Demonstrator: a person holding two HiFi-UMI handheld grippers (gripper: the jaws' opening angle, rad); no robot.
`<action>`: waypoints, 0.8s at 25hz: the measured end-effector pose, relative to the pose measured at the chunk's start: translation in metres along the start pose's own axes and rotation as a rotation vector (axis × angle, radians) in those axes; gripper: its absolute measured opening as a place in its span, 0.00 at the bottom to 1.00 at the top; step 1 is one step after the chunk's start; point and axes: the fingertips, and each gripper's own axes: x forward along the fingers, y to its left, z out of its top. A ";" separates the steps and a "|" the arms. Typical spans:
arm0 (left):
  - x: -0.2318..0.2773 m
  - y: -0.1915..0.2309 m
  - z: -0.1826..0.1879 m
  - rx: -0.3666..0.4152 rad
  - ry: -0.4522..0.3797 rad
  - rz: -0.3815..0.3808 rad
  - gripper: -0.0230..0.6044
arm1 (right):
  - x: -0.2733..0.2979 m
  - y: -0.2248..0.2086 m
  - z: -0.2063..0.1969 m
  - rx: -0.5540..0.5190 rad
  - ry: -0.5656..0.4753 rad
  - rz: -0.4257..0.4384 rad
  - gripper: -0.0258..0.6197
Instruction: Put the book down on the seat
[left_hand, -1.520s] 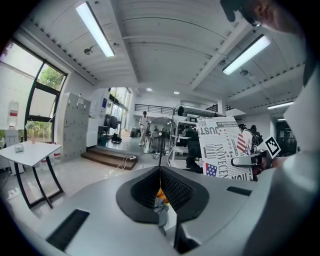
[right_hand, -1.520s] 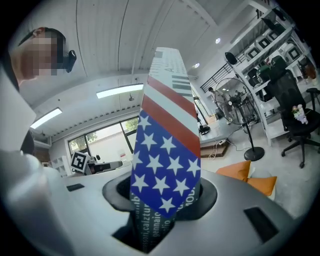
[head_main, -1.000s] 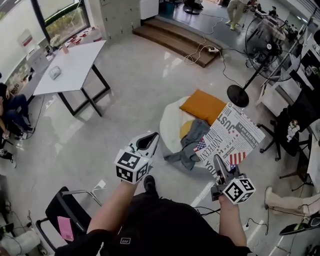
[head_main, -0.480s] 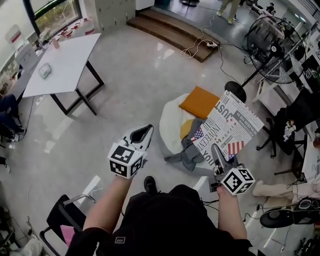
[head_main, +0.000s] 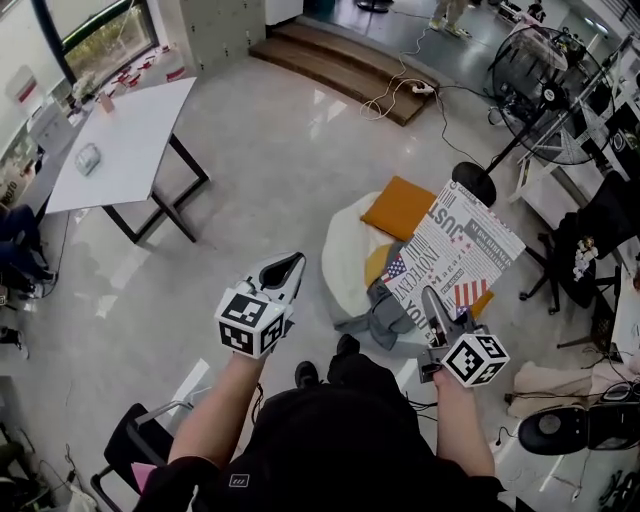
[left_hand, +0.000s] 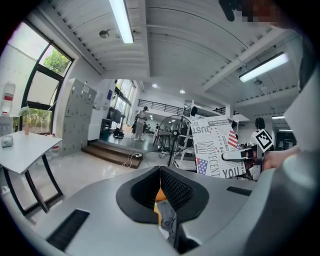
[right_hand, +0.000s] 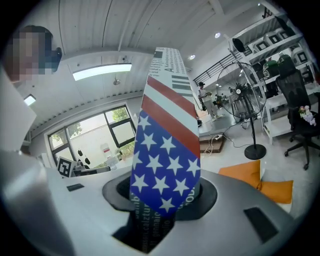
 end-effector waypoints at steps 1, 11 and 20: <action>0.006 0.005 0.003 -0.002 0.004 0.000 0.04 | 0.006 -0.003 0.003 0.005 0.001 -0.003 0.31; 0.119 0.022 0.033 -0.002 0.075 -0.025 0.04 | 0.068 -0.082 0.037 0.080 0.018 -0.034 0.31; 0.235 0.008 0.060 0.037 0.113 -0.036 0.04 | 0.107 -0.174 0.076 0.118 0.010 -0.026 0.31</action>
